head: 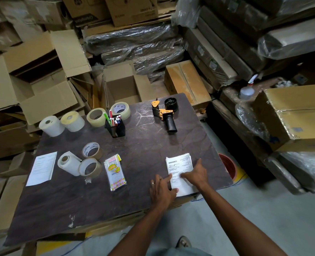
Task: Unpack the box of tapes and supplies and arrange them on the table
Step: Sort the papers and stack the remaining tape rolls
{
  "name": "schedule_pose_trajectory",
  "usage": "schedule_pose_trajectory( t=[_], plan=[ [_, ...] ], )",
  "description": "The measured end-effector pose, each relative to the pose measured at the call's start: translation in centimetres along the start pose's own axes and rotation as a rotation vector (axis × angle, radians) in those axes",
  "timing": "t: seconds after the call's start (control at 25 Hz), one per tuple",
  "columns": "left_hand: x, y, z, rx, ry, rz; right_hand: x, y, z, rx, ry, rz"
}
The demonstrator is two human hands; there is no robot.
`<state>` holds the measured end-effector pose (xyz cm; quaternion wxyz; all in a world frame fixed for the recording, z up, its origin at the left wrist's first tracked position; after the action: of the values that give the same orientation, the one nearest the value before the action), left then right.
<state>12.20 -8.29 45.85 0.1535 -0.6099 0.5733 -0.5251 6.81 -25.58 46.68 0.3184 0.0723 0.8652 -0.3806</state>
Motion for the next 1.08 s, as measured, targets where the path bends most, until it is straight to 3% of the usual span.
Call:
schedule_pose_trajectory(
  t=[0.6,0.72,1.08],
  plan=[
    [-0.1,-0.5,-0.4,0.027,0.003,-0.027,-0.6,0.3,0.1,-0.139,-0.034,0.323],
    [-0.1,-0.7,-0.6,0.048,0.03,-0.05,0.0,-0.3,0.0,-0.056,-0.127,0.412],
    [-0.2,-0.9,-1.1,0.089,0.04,-0.076,0.3,0.2,-1.9,0.073,-0.574,0.159]
  ],
)
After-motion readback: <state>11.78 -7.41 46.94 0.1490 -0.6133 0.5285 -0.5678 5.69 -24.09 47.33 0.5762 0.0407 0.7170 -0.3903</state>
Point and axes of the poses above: each hand's wrist, its own z-axis towards the middle knuckle, its own y-axis out of the palm, x = y × z, the point moved 5 cm from there along z, towards the middle knuckle, and after that the axes turned 1 degree about y, right-handed, at the moved point
